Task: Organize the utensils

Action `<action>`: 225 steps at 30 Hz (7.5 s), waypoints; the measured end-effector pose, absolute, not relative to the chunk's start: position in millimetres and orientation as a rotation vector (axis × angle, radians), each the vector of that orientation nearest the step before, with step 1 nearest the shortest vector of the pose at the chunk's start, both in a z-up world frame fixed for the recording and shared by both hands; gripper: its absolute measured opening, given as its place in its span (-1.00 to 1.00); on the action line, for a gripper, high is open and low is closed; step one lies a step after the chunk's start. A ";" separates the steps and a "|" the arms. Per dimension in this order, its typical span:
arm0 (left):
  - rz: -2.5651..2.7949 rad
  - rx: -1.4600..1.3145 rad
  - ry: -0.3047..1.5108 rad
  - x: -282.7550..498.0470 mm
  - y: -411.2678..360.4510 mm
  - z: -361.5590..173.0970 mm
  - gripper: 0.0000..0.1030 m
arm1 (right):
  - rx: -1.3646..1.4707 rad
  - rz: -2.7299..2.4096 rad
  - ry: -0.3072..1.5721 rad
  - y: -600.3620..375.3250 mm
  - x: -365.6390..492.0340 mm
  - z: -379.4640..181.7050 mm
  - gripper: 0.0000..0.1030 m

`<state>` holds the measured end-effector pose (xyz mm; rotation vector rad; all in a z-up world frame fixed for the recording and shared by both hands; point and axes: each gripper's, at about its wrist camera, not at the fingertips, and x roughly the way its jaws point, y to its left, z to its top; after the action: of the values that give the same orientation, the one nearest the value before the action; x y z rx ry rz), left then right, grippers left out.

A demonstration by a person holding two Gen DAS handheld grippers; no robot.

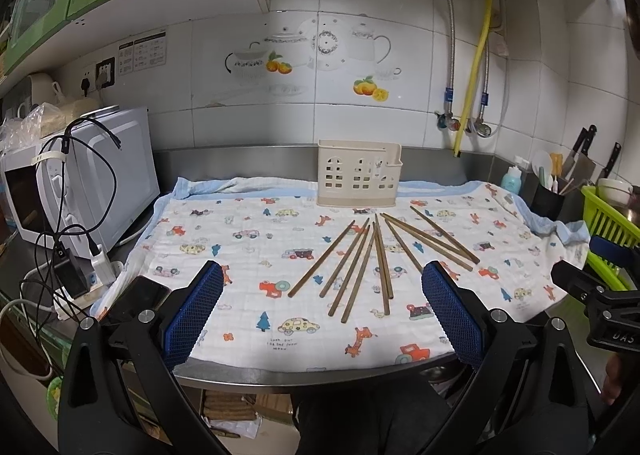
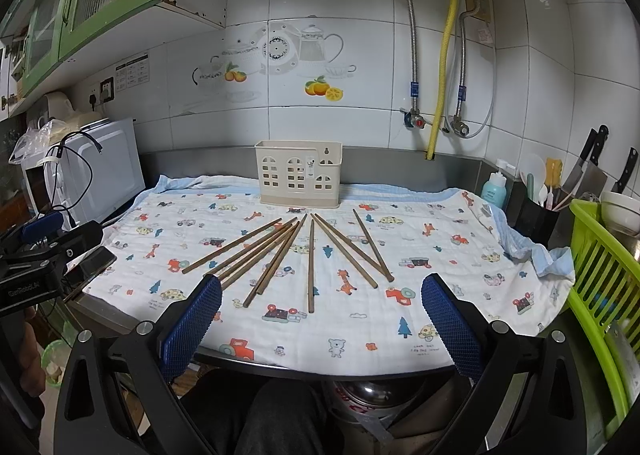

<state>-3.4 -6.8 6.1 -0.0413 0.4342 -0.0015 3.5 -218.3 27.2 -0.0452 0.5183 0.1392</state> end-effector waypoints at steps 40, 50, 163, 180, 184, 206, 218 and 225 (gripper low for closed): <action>0.010 -0.045 0.453 1.0 -4.7 2.1 0.91 | -0.046 0.153 0.519 -213.7 7.8 22.5 0.88; 0.014 -0.042 0.458 4.0 -4.9 1.0 0.91 | -0.051 0.160 0.525 -211.7 11.0 20.6 0.88; -0.097 -0.014 0.853 214.2 35.8 -131.9 0.02 | -0.029 0.189 0.808 -284.2 208.7 -90.0 0.44; -0.125 0.007 0.883 233.1 29.1 -143.5 -0.35 | -0.018 0.202 0.888 -293.9 264.0 -115.0 -0.46; -0.132 0.013 0.884 235.5 27.8 -144.9 -0.37 | 0.000 0.205 0.908 -296.5 274.7 -121.7 -0.57; -0.147 0.064 0.882 240.2 17.4 -145.4 -0.76 | -0.023 0.198 0.919 -295.8 283.2 -131.7 -0.86; -0.167 0.056 0.884 239.5 16.7 -141.2 -0.84 | -0.003 0.216 0.884 -292.9 272.5 -115.6 -0.87; -0.184 0.033 0.818 228.6 14.4 -115.9 -0.88 | 0.011 0.231 0.834 -290.8 261.5 -92.6 -0.87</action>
<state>228.6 14.4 -115.9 0.0334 0.8181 -0.1843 261.5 -290.8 -92.6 0.0107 0.8344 0.2306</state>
